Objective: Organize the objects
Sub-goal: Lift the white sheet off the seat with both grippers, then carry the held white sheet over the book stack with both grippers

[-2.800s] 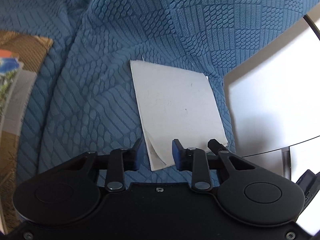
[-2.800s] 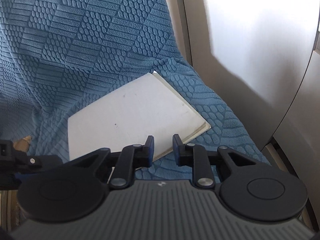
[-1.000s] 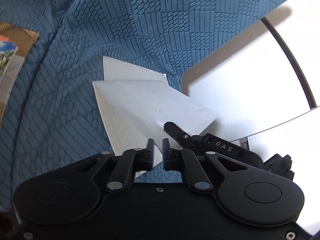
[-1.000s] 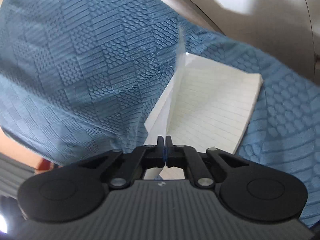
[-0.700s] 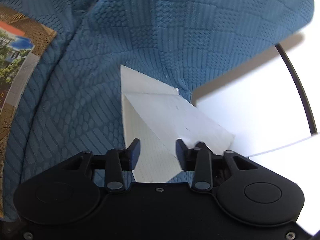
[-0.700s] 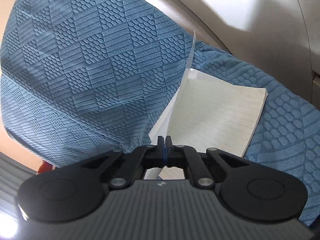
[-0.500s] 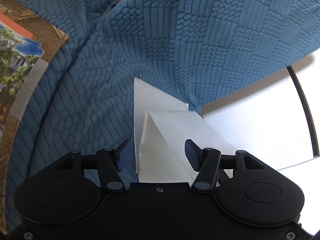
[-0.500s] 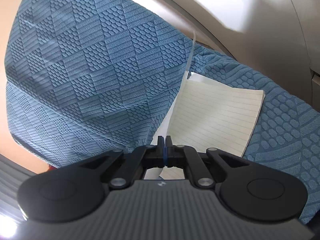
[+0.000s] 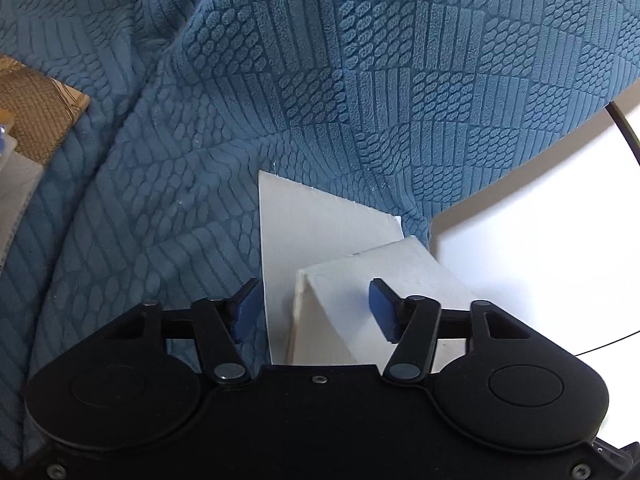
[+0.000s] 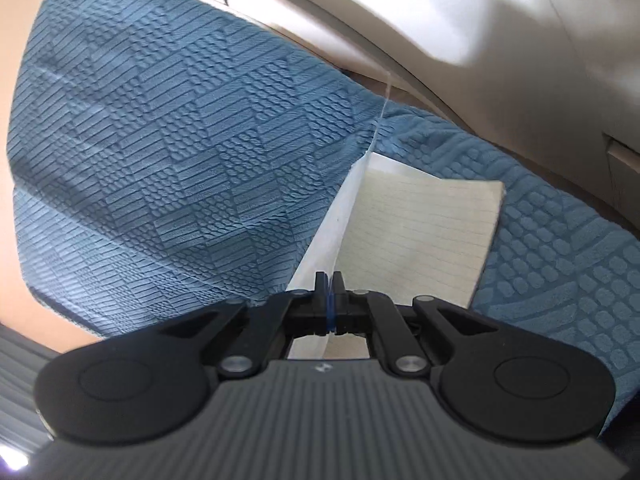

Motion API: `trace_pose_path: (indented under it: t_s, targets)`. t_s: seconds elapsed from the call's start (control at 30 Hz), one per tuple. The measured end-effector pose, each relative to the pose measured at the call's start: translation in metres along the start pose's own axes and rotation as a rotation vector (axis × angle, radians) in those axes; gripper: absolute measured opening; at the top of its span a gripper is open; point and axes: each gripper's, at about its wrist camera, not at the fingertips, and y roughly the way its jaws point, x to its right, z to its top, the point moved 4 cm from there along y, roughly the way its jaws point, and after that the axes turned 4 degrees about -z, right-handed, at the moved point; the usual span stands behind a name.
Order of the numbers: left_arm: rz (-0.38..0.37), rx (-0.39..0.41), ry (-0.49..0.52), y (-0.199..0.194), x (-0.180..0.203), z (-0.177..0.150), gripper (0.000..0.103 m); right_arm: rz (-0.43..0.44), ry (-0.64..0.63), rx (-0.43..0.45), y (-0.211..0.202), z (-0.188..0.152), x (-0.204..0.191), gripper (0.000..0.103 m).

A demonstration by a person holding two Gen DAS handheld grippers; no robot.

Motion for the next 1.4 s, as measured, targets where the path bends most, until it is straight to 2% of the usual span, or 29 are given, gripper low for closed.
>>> trace_pose_path:
  t_s: [0.07,0.1,0.13,0.17,0.23,0.37,0.47,0.57,0.7,0.73,0.77,0.8,0.83,0.87,0.97,1.17,1.4]
  targets:
    - [-0.02,-0.018,-0.008,0.003,0.0,0.0,0.041,-0.005,-0.005,0.005,-0.002,0.001,0.0,0.003]
    - [-0.021,-0.024,-0.007,0.004,0.0,-0.001,0.041,-0.004,-0.002,0.005,-0.002,0.002,0.001,0.003]
    - [-0.018,-0.032,-0.001,0.004,0.001,-0.001,0.036,-0.004,0.0,0.003,-0.003,0.002,0.002,0.003]
    - [-0.013,-0.037,0.011,0.005,0.002,-0.002,0.026,-0.008,0.0,0.002,-0.004,0.002,0.003,0.003]
    - [0.004,-0.039,0.036,0.003,0.005,-0.003,0.018,-0.018,-0.002,0.003,-0.005,0.002,0.006,0.003]
    - [-0.011,-0.025,0.078,-0.006,0.015,-0.005,0.009,-0.039,-0.002,-0.001,-0.005,0.002,0.007,0.003]
    - [-0.026,-0.021,0.105,-0.015,0.026,-0.007,0.006,-0.07,0.009,0.0,-0.005,0.002,0.008,0.006]
    - [-0.036,-0.016,0.167,-0.028,0.047,-0.012,0.002,-0.122,0.024,0.039,-0.011,0.005,0.006,0.007]
    - [-0.049,-0.011,0.238,-0.042,0.07,-0.019,0.0,-0.116,0.087,0.08,-0.026,0.013,0.004,0.01]
    - [-0.056,-0.012,0.245,-0.044,0.074,-0.02,0.0,-0.113,0.107,0.098,-0.033,0.015,0.003,0.015]
    - [-0.063,-0.015,0.252,-0.046,0.077,-0.021,0.0,-0.1,0.122,0.116,-0.039,0.016,0.002,0.03]
    - [-0.066,-0.017,0.256,-0.047,0.078,-0.022,0.0,-0.082,0.133,0.13,-0.045,0.017,0.0,0.04]
    - [-0.068,-0.019,0.255,-0.05,0.078,-0.024,0.0,-0.062,0.142,0.143,-0.051,0.018,-0.003,0.06]
    - [-0.07,-0.021,0.252,-0.052,0.078,-0.025,0.0,-0.049,0.151,0.154,-0.055,0.018,-0.007,0.066]
    - [-0.075,-0.031,0.227,-0.059,0.074,-0.029,0.0,-0.024,0.208,0.167,-0.073,0.013,-0.013,0.066]
    - [-0.13,-0.04,0.178,-0.075,0.07,-0.032,0.0,0.128,0.359,0.099,-0.087,-0.023,-0.044,0.066]
    - [-0.168,-0.04,0.146,-0.089,0.067,-0.037,0.0,0.164,0.573,-0.033,-0.069,-0.068,-0.056,0.066]
